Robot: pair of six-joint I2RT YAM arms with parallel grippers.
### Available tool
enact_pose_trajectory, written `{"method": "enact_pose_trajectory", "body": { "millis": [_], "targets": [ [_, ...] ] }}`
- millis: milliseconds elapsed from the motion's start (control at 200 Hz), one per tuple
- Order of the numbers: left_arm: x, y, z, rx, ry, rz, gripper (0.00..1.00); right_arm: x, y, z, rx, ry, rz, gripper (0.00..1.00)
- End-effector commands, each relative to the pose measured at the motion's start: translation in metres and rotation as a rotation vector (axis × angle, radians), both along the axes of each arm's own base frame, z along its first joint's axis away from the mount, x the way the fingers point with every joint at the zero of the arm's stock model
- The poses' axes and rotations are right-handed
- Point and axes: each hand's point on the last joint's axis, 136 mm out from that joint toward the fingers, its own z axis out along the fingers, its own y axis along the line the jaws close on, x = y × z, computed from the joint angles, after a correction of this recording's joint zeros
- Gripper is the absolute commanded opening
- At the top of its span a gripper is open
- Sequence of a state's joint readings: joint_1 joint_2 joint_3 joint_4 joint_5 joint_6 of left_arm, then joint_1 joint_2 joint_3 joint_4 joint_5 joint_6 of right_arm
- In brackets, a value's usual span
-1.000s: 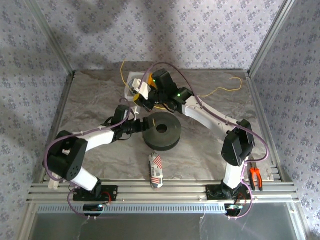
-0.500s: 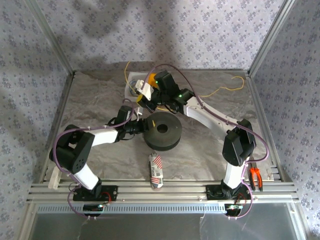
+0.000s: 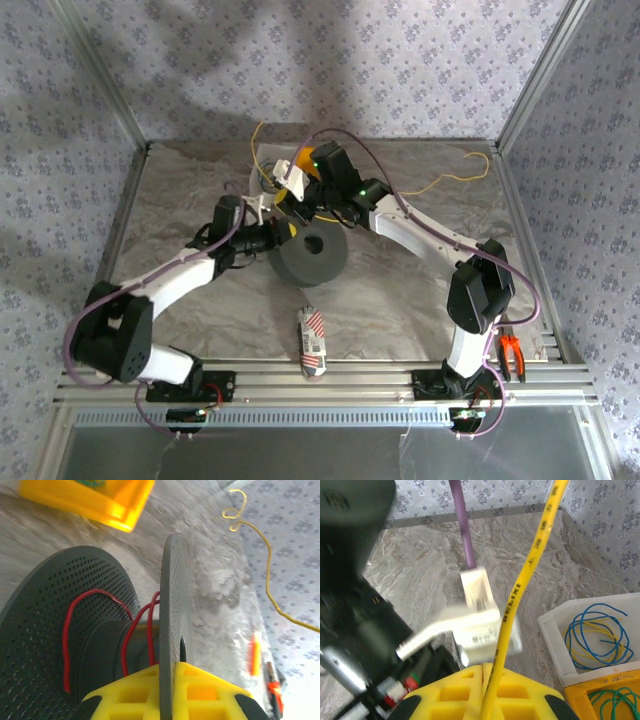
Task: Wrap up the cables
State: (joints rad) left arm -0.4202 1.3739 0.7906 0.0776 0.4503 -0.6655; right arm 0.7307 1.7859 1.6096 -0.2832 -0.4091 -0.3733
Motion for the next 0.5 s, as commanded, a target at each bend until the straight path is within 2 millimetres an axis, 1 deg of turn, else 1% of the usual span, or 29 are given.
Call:
{"method": "enact_pose_trajectory", "body": {
  "millis": [0,40,110,225,245,335,495],
  "targets": [
    [-0.020,0.060,-0.016,0.397,0.025,0.039,0.00,-0.003,-0.005,0.018,0.041,-0.011,-0.004,0.00],
    [-0.022,0.069,-0.003,0.448,0.005,0.047,0.00,-0.003,-0.005,0.018,0.044,-0.011,-0.004,0.00],
    [-0.027,0.083,0.014,0.523,-0.017,0.058,0.00,-0.002,-0.005,0.017,0.050,-0.006,-0.006,0.00],
    [-0.030,0.101,0.032,0.626,-0.051,0.075,0.00,-0.002,-0.004,0.016,0.054,-0.002,-0.004,0.00],
    [-0.034,0.106,0.030,0.655,-0.036,0.071,0.00,-0.002,-0.004,0.016,0.054,-0.001,-0.004,0.00],
    [-0.034,0.117,0.035,0.721,-0.042,0.084,0.00,-0.003,-0.004,0.015,0.053,0.001,-0.004,0.00],
    [-0.025,0.122,0.039,0.780,-0.044,0.092,0.00,-0.002,-0.006,0.011,0.046,0.008,-0.008,0.00]
  ]
}}
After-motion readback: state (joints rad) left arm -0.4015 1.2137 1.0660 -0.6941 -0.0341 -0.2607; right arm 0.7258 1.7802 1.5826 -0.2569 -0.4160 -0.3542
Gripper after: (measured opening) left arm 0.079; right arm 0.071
